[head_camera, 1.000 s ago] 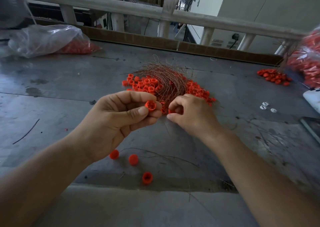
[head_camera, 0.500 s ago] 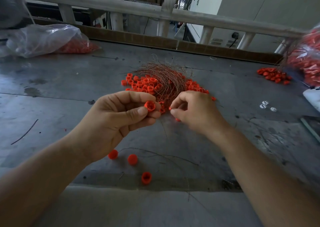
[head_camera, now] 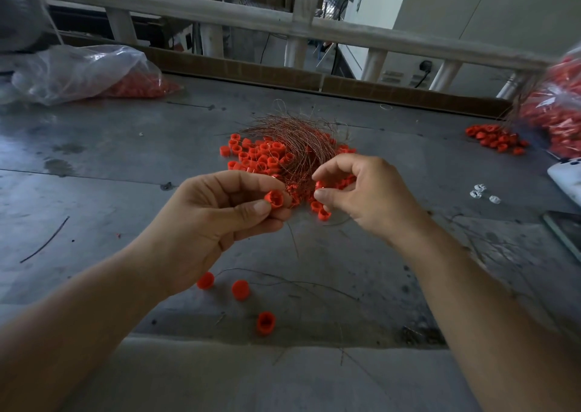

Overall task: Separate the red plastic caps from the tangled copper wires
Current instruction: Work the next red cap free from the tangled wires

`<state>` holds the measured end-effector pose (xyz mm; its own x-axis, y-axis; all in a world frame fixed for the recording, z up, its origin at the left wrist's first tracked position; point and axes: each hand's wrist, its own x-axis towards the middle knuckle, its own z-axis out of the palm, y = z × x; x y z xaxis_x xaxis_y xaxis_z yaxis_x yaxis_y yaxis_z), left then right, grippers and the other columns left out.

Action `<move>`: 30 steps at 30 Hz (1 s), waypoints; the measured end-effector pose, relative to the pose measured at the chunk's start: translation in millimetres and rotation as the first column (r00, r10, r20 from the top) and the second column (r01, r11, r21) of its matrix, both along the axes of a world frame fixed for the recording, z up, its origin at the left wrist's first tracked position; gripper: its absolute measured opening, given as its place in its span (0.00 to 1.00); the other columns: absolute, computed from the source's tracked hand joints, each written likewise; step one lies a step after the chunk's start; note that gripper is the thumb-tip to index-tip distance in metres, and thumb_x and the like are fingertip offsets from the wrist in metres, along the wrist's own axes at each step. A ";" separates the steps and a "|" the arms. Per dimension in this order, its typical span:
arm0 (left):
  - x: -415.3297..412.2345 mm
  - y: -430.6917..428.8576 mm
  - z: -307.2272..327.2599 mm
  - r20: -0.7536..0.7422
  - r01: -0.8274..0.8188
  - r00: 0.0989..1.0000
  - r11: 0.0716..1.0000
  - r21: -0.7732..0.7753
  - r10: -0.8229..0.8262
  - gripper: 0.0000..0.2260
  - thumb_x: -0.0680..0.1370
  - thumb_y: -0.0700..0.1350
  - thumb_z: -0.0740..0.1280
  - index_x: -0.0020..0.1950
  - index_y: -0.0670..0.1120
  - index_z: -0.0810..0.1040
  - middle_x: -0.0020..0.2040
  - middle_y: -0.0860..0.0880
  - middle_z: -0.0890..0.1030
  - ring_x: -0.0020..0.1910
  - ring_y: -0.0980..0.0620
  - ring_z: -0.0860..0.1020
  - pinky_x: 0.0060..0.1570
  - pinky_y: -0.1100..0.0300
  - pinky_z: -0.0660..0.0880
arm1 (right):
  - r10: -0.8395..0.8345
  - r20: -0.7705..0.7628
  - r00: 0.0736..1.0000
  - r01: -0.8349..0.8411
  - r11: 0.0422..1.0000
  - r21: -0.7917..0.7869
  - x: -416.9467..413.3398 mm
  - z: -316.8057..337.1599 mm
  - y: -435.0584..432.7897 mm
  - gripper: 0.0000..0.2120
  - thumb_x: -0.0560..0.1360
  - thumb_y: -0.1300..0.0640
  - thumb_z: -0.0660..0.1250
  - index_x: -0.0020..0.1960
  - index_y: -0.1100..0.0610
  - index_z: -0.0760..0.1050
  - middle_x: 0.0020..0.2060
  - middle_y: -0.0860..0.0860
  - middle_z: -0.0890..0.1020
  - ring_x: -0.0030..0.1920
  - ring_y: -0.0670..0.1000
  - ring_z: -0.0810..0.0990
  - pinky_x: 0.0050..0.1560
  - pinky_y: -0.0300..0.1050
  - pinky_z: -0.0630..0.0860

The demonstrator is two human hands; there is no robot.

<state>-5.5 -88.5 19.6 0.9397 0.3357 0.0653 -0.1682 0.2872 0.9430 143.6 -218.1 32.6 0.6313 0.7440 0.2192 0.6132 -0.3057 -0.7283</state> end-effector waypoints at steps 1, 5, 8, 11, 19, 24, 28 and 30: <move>0.0 -0.2 0.0 -0.002 0.000 1.000 1.000 0.005 0.000 0.10 0.60 0.40 0.70 0.40 0.43 0.84 0.41 0.42 0.84 0.39 0.51 0.83 0.38 0.64 0.78 | -0.011 0.023 1.000 0.011 1.000 0.005 -0.5 0.1 -0.4 0.12 0.69 0.62 0.73 0.38 0.47 0.75 0.30 0.43 0.79 0.31 0.44 0.79 0.31 0.27 0.71; -0.4 -0.5 -0.4 -0.006 0.003 1.000 1.000 0.030 -0.003 0.09 0.64 0.36 0.67 0.40 0.43 0.84 0.40 0.43 0.84 0.39 0.51 0.83 0.38 0.64 0.78 | -0.058 0.078 0.995 0.057 0.998 0.023 0.8 5.5 -2.6 0.11 0.72 0.60 0.70 0.37 0.47 0.73 0.32 0.43 0.78 0.29 0.40 0.79 0.31 0.29 0.73; -0.5 -0.4 -0.6 -0.005 0.005 1.000 0.999 0.045 -0.005 0.10 0.64 0.36 0.65 0.40 0.44 0.84 0.40 0.43 0.84 0.39 0.51 0.83 0.38 0.64 0.78 | -0.035 -0.026 0.999 0.038 0.995 0.094 0.6 12.0 -4.4 0.10 0.72 0.61 0.69 0.37 0.49 0.73 0.33 0.45 0.79 0.28 0.42 0.80 0.32 0.34 0.76; -0.2 -0.5 -1.0 -0.003 0.009 1.000 0.999 0.052 -0.009 0.10 0.64 0.36 0.65 0.40 0.44 0.84 0.40 0.44 0.84 0.39 0.51 0.83 0.39 0.64 0.78 | 0.057 -0.169 0.984 -0.017 0.972 0.233 -2.6 16.4 -5.4 0.10 0.72 0.65 0.68 0.39 0.51 0.75 0.35 0.49 0.81 0.29 0.45 0.80 0.27 0.30 0.70; -0.9 -0.7 -1.3 -0.006 0.008 1.000 0.998 0.070 -0.008 0.11 0.64 0.35 0.65 0.40 0.44 0.84 0.40 0.44 0.84 0.39 0.51 0.83 0.38 0.64 0.78 | 0.077 -0.169 0.982 -0.009 0.928 0.374 -7.1 19.3 -5.4 0.12 0.69 0.68 0.71 0.37 0.52 0.77 0.39 0.50 0.82 0.29 0.48 0.81 0.29 0.32 0.72; -1.0 -0.6 -2.0 -0.004 0.020 1.000 0.997 0.075 -0.019 0.10 0.64 0.36 0.66 0.40 0.45 0.84 0.40 0.44 0.84 0.39 0.51 0.83 0.39 0.64 0.78 | 0.082 -0.196 0.977 0.014 0.896 0.444 -9.3 22.1 -6.9 0.13 0.66 0.70 0.72 0.34 0.54 0.74 0.40 0.56 0.83 0.29 0.48 0.81 0.24 0.27 0.67; -0.1 0.4 -3.1 -0.004 0.026 1.000 0.996 0.085 -0.026 0.10 0.64 0.36 0.66 0.41 0.45 0.85 0.40 0.44 0.84 0.40 0.51 0.83 0.39 0.64 0.78 | 0.083 -0.156 0.984 -0.004 0.895 0.447 -10.0 23.1 -6.9 0.12 0.65 0.68 0.74 0.35 0.53 0.74 0.37 0.54 0.83 0.29 0.47 0.81 0.26 0.28 0.69; 0.0 0.8 -3.3 -0.004 0.030 1.000 0.996 0.083 -0.030 0.10 0.65 0.36 0.66 0.41 0.45 0.84 0.40 0.44 0.84 0.40 0.50 0.83 0.39 0.64 0.78 | 0.051 -0.083 0.995 -0.009 0.898 0.441 -10.8 23.1 -6.7 0.12 0.64 0.65 0.75 0.35 0.51 0.75 0.33 0.50 0.82 0.30 0.48 0.80 0.30 0.34 0.74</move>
